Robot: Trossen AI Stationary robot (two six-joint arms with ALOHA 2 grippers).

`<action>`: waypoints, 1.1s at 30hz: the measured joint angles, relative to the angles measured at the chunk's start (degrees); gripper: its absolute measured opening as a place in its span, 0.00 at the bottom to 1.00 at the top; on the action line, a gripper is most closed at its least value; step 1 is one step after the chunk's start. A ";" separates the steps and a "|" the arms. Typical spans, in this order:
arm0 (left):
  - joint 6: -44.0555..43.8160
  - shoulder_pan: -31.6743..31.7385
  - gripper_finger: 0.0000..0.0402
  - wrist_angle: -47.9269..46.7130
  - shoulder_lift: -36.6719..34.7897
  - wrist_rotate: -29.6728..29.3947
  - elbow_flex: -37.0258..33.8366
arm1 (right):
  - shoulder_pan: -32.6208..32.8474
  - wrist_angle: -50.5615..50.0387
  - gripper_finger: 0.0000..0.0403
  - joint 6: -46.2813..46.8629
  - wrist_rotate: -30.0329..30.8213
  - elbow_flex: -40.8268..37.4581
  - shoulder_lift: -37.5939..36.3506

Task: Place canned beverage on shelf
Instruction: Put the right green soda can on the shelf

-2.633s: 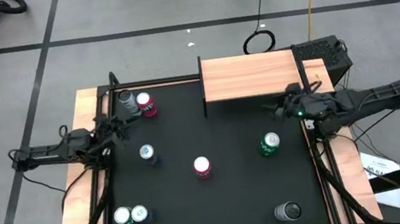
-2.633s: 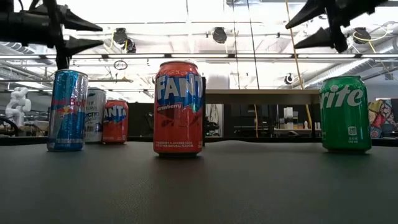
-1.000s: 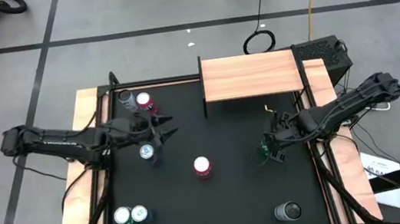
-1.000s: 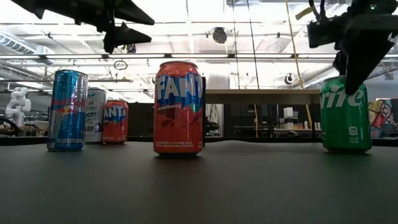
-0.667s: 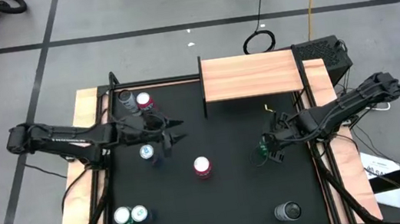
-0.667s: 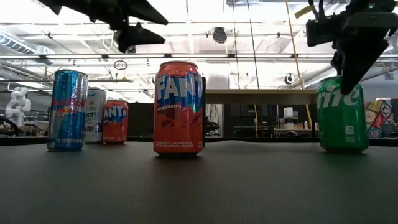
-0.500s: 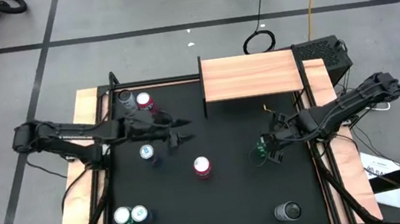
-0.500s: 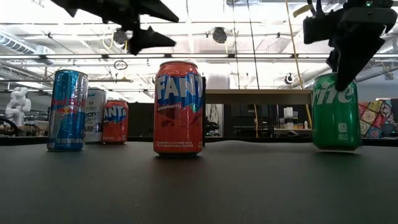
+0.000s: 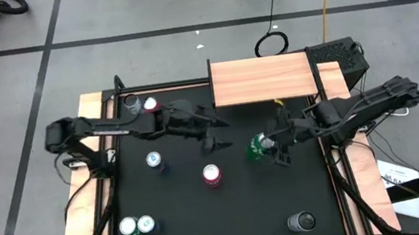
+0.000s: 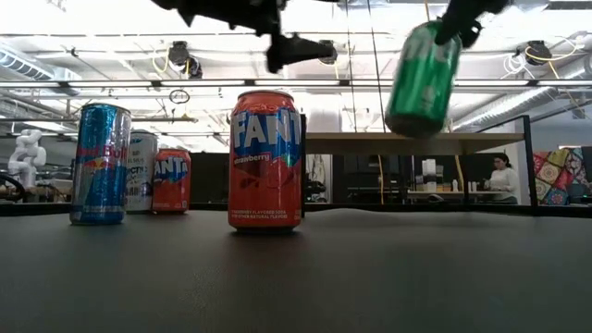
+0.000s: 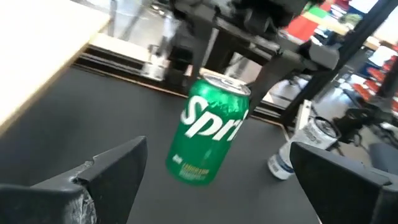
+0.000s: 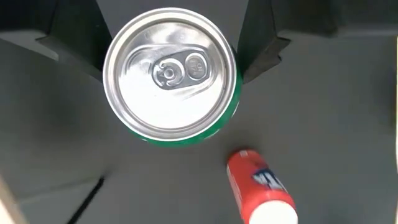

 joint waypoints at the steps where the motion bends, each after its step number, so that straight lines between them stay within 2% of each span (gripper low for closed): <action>1: -0.01 -0.01 0.98 -0.23 1.55 1.14 1.47 | -0.32 0.79 0.68 -0.95 -0.06 0.56 0.14; 7: -0.42 -0.11 0.98 -0.11 7.71 7.72 7.65 | -2.13 1.78 0.68 -4.75 -0.15 4.09 0.52; 19: -0.50 -0.09 0.98 -0.25 13.15 7.45 11.89 | -2.90 3.18 0.69 -11.47 -1.61 7.21 0.54; 33: 2.97 -0.22 0.98 4.72 13.18 7.90 11.85 | -2.90 6.41 0.69 -14.01 -1.78 7.24 0.92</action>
